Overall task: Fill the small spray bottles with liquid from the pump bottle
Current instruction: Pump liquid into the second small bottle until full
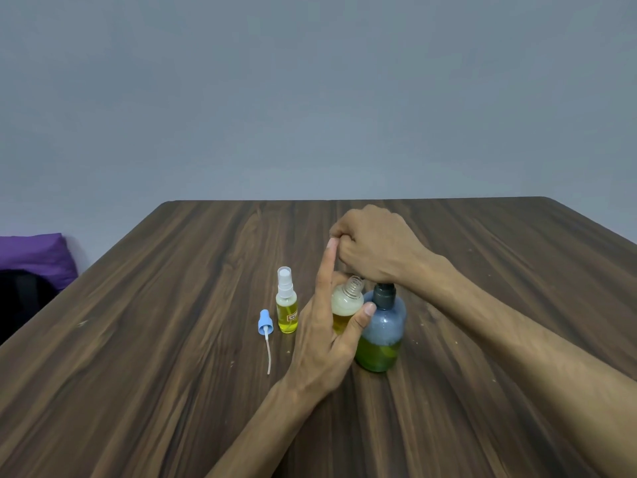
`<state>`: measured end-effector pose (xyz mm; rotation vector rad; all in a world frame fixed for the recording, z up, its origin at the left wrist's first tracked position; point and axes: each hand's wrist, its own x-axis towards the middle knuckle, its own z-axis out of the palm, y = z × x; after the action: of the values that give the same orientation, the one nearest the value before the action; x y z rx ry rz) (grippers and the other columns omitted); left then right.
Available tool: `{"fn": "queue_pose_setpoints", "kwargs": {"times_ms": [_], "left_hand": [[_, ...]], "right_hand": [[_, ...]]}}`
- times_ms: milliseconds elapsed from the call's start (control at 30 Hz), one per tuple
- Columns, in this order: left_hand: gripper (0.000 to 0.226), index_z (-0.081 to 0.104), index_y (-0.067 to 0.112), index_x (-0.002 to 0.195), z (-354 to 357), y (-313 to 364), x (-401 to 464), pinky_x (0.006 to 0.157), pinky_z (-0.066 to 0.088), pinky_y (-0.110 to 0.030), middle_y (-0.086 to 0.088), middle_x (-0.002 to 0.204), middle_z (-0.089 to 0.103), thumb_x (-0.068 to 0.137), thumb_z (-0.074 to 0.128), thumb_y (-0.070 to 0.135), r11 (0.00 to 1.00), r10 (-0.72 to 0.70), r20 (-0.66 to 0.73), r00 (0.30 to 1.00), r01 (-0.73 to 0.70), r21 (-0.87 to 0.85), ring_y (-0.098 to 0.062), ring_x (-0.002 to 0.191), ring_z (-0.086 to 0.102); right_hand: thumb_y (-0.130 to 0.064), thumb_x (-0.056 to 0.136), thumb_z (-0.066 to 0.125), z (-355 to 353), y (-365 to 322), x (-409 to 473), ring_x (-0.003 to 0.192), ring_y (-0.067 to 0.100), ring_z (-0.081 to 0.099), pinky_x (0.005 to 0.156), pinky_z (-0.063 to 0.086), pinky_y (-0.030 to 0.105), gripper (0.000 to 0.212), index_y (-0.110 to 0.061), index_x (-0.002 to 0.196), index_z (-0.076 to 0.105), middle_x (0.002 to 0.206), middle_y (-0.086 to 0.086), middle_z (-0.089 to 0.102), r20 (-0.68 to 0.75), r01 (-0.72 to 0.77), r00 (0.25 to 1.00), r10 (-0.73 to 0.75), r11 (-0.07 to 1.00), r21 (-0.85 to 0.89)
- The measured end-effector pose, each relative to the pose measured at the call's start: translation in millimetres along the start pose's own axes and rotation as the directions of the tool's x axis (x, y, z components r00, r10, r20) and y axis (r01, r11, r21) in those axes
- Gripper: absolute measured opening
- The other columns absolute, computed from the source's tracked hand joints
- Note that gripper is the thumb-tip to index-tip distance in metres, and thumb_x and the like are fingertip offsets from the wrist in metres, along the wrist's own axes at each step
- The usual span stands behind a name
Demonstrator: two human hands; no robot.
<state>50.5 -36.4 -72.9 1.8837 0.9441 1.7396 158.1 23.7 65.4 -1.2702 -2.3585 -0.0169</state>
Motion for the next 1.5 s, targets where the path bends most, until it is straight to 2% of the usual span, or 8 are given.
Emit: {"fn": "queue_pose_setpoints", "kwargs": {"times_ms": [100, 500, 633, 800, 1000, 1133, 1300, 1500], "left_hand": [[0.091, 0.015, 0.034, 0.167, 0, -3, -1, 0.095, 0.048, -0.012, 0.029, 0.11, 0.065, 0.098, 0.07, 0.013, 0.999, 0.017, -0.012, 1.0, -0.016, 0.029, -0.002, 0.1, 0.067], [0.091, 0.014, 0.031, 0.17, 0, -2, 0, 0.105, 0.049, -0.02, 0.038, 0.133, 0.061, 0.1, 0.069, 0.01, 1.0, -0.021, 0.009, 1.0, 0.021, -0.01, 0.007, 0.12, 0.062], [0.091, 0.014, 0.032, 0.168, 0, -2, -1, 0.095, 0.049, -0.014, 0.032, 0.115, 0.064, 0.099, 0.07, 0.014, 0.999, 0.006, -0.006, 1.0, -0.006, 0.048, 0.002, 0.103, 0.065], [0.091, 0.013, 0.03, 0.17, 0, -2, 0, 0.105, 0.048, -0.018, 0.035, 0.139, 0.059, 0.1, 0.067, 0.009, 1.0, -0.027, 0.012, 1.0, 0.027, -0.011, 0.008, 0.124, 0.06], [0.088, 0.019, 0.018, 0.168, -1, -5, -3, 0.089, 0.049, -0.013, 0.029, 0.106, 0.061, 0.097, 0.07, 0.009, 0.999, 0.016, -0.012, 1.0, -0.015, 0.035, -0.001, 0.093, 0.065], [0.09, 0.012, 0.023, 0.168, 0, -2, 1, 0.105, 0.049, -0.021, 0.032, 0.134, 0.064, 0.099, 0.067, 0.006, 1.0, -0.015, 0.015, 1.0, 0.015, -0.024, 0.003, 0.122, 0.064], [0.089, 0.016, 0.019, 0.169, 0, -4, -1, 0.094, 0.051, -0.016, 0.019, 0.106, 0.066, 0.099, 0.07, 0.01, 1.0, -0.002, -0.006, 1.0, 0.002, 0.025, 0.001, 0.099, 0.065], [0.09, 0.013, 0.024, 0.169, 0, 0, 0, 0.103, 0.049, -0.017, 0.035, 0.128, 0.064, 0.1, 0.068, 0.008, 1.0, -0.02, 0.01, 1.0, 0.02, -0.007, 0.006, 0.118, 0.063]], "right_hand": [[-0.024, 0.072, 0.034, -2, 0, 1, 0.052, 0.019, 0.041, 0.06, 0.048, 0.036, 0.024, -0.012, 0.058, 0.049, 0.05, -0.002, 0.048, -0.059, 0.012, 0.998, -0.014, 0.999, -0.029], [-0.03, 0.073, 0.03, 1, -3, -3, 0.064, 0.02, 0.062, 0.06, 0.044, 0.032, 0.044, -0.014, 0.073, 0.072, 0.066, -0.002, 0.069, 0.025, 0.001, 1.0, 0.0, 0.999, -0.044], [-0.024, 0.072, 0.034, -3, 2, 0, 0.051, 0.018, 0.038, 0.056, 0.043, 0.034, 0.023, -0.012, 0.056, 0.046, 0.049, -0.003, 0.044, -0.019, 0.006, 1.0, -0.006, 1.0, 0.014], [-0.031, 0.07, 0.029, 6, 1, -2, 0.07, 0.022, 0.064, 0.058, 0.039, 0.031, 0.05, -0.016, 0.08, 0.076, 0.07, -0.001, 0.072, 0.03, -0.006, 1.0, 0.006, 1.0, -0.017], [-0.021, 0.071, 0.036, -3, 3, 1, 0.052, 0.018, 0.038, 0.056, 0.041, 0.033, 0.018, -0.012, 0.056, 0.042, 0.049, -0.004, 0.043, 0.001, 0.0, 1.0, 0.0, 1.0, 0.01], [-0.032, 0.069, 0.03, 7, 1, -1, 0.068, 0.022, 0.065, 0.058, 0.046, 0.031, 0.05, -0.013, 0.078, 0.075, 0.07, 0.0, 0.073, 0.035, -0.019, 0.999, 0.019, 1.0, -0.024], [-0.024, 0.072, 0.035, -1, 3, 2, 0.052, 0.018, 0.039, 0.055, 0.041, 0.032, 0.024, -0.011, 0.057, 0.048, 0.051, 0.0, 0.048, -0.025, 0.012, 1.0, -0.012, 1.0, -0.008], [-0.026, 0.077, 0.037, 1, 0, -1, 0.059, 0.018, 0.057, 0.056, 0.036, 0.03, 0.034, -0.015, 0.066, 0.067, 0.057, -0.003, 0.062, 0.044, -0.011, 0.999, 0.012, 1.0, -0.023]]}}
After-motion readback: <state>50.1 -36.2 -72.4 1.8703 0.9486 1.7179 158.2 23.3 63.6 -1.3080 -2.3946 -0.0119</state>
